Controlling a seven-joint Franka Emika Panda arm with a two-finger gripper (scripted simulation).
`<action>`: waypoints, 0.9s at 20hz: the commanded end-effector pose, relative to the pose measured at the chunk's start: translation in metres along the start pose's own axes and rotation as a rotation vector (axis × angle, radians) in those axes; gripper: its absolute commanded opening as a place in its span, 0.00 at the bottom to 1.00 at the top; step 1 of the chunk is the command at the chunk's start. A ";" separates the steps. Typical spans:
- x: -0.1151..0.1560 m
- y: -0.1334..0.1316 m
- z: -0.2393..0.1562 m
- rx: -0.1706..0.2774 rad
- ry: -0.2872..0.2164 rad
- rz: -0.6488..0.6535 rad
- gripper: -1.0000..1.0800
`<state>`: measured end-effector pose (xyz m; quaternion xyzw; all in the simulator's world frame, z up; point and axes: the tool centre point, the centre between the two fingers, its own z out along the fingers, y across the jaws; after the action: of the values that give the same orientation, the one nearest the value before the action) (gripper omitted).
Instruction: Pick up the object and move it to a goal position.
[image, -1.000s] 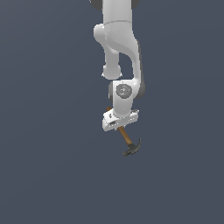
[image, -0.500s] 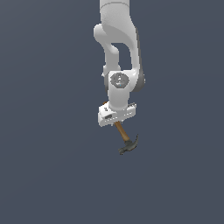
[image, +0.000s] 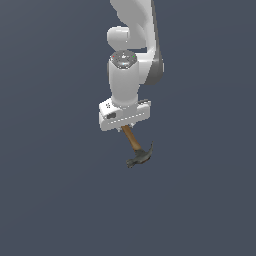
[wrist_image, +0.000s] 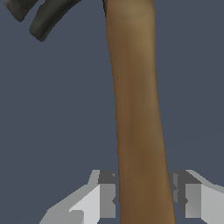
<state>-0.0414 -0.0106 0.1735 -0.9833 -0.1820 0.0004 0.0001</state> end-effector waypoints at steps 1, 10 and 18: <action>-0.003 0.010 -0.030 -0.001 0.003 -0.001 0.00; -0.013 0.045 -0.126 0.000 0.003 -0.001 0.00; -0.020 0.075 -0.207 0.001 0.002 -0.002 0.00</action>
<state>-0.0339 -0.0823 0.3630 -0.9832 -0.1828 0.0007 0.0011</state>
